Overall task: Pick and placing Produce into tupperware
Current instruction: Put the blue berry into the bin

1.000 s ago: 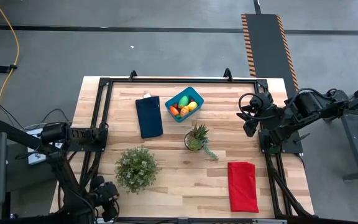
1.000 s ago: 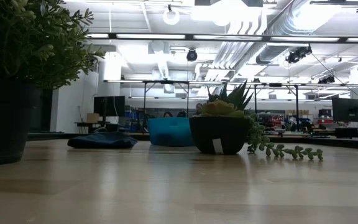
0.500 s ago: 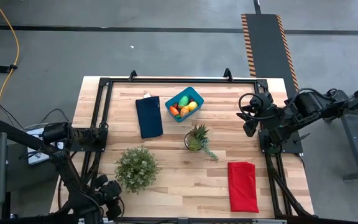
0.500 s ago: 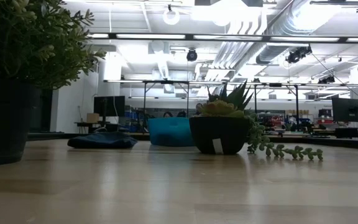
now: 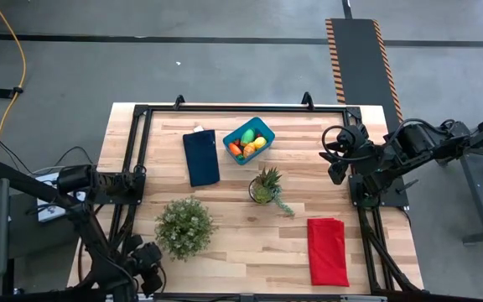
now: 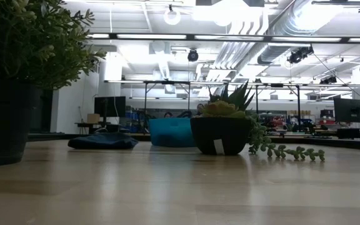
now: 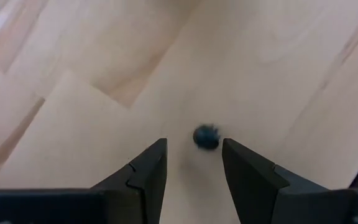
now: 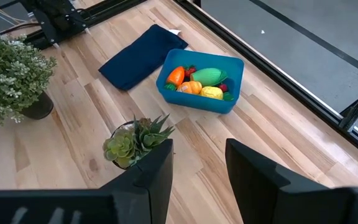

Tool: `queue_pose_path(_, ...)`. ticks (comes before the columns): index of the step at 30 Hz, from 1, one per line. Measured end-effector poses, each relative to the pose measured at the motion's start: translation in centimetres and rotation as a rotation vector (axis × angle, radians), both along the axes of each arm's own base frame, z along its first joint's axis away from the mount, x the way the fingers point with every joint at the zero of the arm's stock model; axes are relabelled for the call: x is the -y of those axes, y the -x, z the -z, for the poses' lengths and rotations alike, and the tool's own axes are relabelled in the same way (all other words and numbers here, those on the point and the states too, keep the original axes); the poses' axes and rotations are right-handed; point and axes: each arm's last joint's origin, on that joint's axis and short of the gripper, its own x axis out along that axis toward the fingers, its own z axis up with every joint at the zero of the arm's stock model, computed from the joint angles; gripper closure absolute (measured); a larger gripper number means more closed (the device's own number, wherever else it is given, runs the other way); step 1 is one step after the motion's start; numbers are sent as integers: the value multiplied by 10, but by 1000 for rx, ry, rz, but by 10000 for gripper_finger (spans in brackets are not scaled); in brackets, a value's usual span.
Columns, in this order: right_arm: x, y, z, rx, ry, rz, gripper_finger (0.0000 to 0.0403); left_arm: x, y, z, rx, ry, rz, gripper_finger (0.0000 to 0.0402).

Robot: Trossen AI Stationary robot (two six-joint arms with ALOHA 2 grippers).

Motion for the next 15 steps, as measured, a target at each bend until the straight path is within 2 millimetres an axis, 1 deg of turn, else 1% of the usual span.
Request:
queue_pose_path(3, 0, 0, 0, 0, 0, 1, 263, 2, 4, 0, -11, 11, 9, 257)
queue_pose_path(15, 0, 0, 0, 1, -2, 2, 263, 2, 3, 0, 10, 15, -10, 257)
